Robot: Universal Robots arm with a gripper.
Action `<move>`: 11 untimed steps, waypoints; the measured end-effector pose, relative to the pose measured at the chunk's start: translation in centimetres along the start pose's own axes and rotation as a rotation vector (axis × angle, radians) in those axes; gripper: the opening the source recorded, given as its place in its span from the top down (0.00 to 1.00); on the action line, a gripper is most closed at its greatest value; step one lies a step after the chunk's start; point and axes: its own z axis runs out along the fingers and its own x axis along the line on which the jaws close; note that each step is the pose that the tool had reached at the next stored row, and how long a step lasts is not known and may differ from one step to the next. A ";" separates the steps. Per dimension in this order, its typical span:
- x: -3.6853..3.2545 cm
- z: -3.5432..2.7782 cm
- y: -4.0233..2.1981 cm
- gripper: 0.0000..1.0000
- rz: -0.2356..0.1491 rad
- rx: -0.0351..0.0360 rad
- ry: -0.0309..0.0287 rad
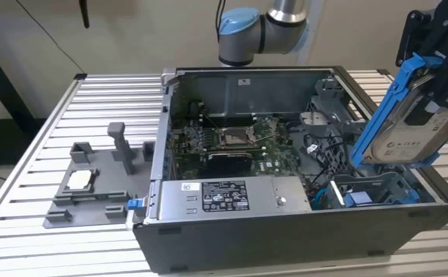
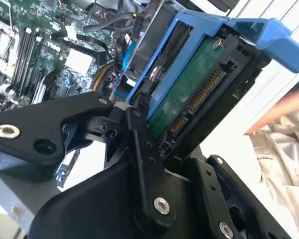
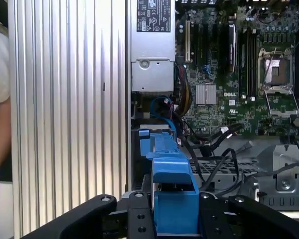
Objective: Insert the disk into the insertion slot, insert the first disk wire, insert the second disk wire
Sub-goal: 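Insert the disk into the insertion slot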
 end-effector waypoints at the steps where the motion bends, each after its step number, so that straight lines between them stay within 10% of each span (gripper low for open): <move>1: 0.00 0.07 0.00 0.68 0.000 0.0001 -0.0057; 5: 0.00 0.39 -0.02 0.68 -0.002 0.0013 -0.0336; 11: 0.01 1.27 -0.05 0.68 -0.004 0.0068 -0.0349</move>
